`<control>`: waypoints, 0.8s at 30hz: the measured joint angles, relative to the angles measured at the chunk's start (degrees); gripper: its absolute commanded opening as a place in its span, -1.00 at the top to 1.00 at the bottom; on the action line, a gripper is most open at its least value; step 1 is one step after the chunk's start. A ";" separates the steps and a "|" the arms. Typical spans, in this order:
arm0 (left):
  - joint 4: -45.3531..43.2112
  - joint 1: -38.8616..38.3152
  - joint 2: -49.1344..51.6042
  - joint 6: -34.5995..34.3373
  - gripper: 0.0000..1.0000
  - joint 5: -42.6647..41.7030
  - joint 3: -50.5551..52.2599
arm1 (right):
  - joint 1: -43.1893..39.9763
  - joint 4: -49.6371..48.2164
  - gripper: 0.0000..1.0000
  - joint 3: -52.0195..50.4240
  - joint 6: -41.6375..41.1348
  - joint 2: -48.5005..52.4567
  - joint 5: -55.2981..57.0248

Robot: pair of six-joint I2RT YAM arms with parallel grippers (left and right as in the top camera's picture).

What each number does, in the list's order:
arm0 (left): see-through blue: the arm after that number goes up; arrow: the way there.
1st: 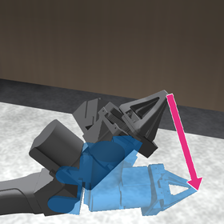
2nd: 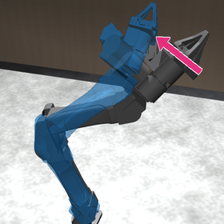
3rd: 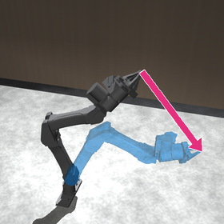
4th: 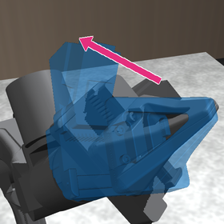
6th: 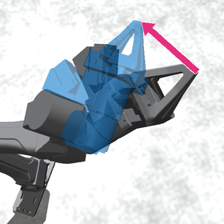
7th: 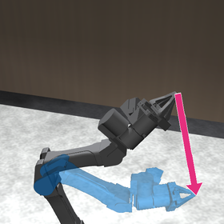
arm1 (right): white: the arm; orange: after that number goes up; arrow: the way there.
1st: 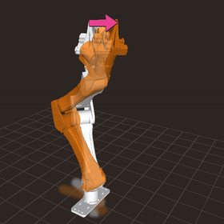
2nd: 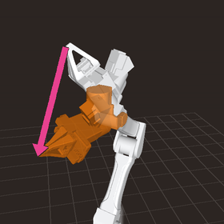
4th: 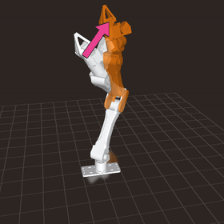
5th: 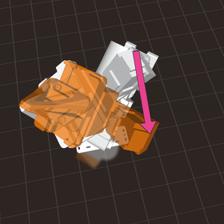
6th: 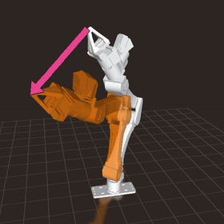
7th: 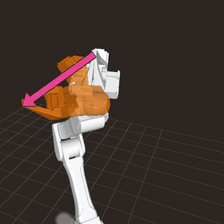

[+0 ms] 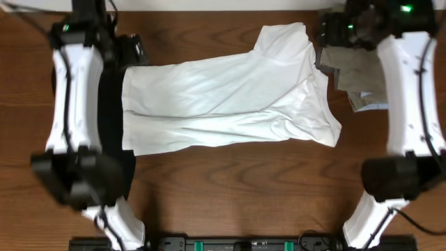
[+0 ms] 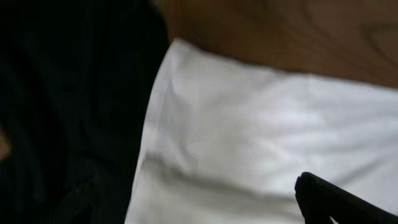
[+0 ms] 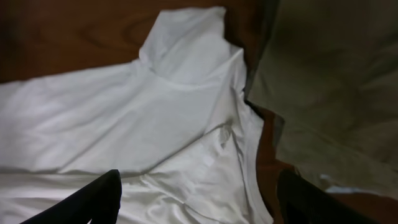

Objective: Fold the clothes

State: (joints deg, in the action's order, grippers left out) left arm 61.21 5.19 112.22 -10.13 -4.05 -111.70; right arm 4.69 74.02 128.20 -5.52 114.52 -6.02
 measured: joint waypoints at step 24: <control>-11.78 1.03 23.23 8.76 -0.58 2.75 -9.94 | 5.42 0.28 -0.18 0.24 0.46 4.13 2.19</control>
State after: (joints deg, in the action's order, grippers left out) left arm 49.43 6.22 135.46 -1.37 -1.30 -121.64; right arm 10.11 74.30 128.44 -5.06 118.65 -3.84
